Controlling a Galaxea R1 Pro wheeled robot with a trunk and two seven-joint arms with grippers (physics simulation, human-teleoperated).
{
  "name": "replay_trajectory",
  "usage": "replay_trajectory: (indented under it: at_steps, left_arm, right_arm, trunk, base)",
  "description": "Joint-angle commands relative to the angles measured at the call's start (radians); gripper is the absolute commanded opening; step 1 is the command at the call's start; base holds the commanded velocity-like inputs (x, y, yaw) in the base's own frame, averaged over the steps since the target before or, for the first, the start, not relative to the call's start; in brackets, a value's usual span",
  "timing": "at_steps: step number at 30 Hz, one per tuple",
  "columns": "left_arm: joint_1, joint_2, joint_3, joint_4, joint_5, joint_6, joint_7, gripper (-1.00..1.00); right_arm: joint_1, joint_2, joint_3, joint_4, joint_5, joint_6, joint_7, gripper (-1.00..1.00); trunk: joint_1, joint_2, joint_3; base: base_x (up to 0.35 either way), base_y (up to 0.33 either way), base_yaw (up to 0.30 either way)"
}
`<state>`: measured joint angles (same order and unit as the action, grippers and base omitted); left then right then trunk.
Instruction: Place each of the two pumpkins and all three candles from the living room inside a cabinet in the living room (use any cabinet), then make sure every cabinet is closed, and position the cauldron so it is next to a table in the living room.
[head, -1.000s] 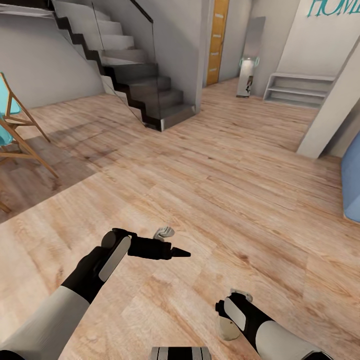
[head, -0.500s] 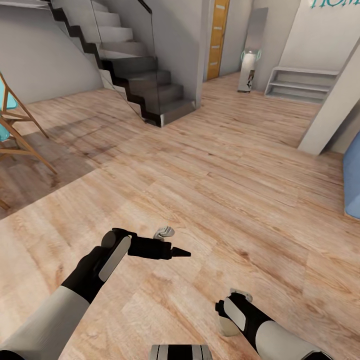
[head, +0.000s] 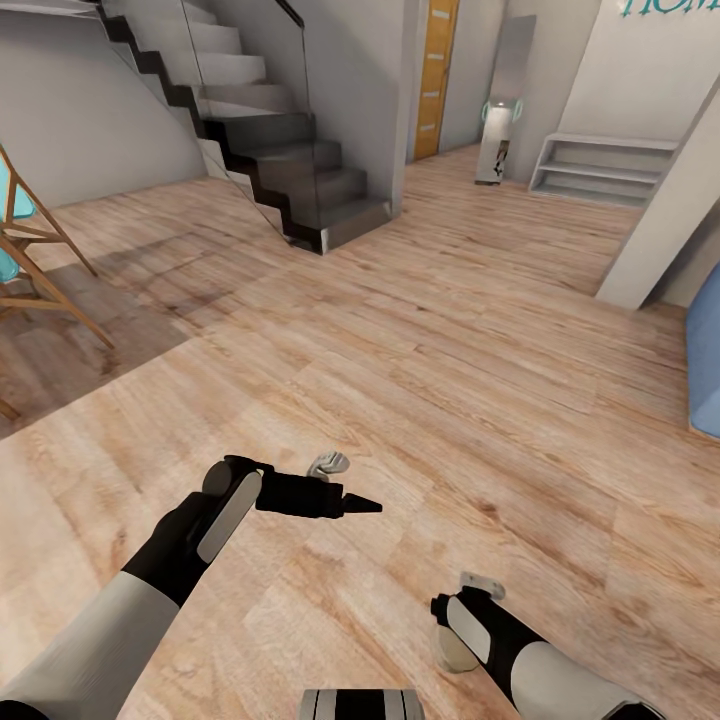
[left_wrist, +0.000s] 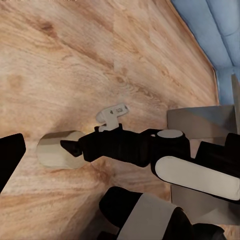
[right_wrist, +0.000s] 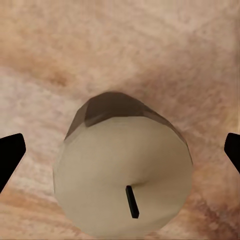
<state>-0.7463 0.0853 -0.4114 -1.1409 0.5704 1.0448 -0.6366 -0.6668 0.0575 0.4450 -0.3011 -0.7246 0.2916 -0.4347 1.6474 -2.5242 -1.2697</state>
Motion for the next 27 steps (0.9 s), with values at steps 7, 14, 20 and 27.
replay_trajectory:
  at_steps: [7, 14, 20, 27]
  left_arm:
    - [-0.001, 0.001, -0.001, 0.000, -0.003, 0.002, -0.005, 1.00]
    - [-0.001, 0.001, -0.001, 0.000, -0.003, 0.002, -0.005, 1.00]
    - [-0.001, 0.001, -0.001, 0.000, -0.003, 0.002, -0.005, 1.00]
    - [-0.001, 0.001, -0.001, 0.000, -0.003, 0.002, -0.005, 1.00]
  right_arm:
    - [0.000, -0.001, 0.015, -0.001, -0.007, -0.001, -0.007, 1.00]
    - [0.000, -0.001, 0.017, -0.001, -0.007, -0.002, -0.007, 1.00]
    - [0.000, -0.001, 0.017, -0.001, -0.007, -0.002, -0.007, 1.00]
    - [0.000, -0.001, 0.017, -0.001, -0.007, -0.002, -0.007, 1.00]
  trunk:
    - [0.002, -0.001, -0.020]
    - [0.003, -0.002, -0.028]
    - [0.005, -0.003, -0.043]
    - [0.005, -0.003, -0.043]
  base:
    - [0.000, 0.000, 0.000]
    - [0.000, 0.000, 0.000]
    - [0.000, 0.000, 0.000]
    - [0.000, 0.000, 0.000]
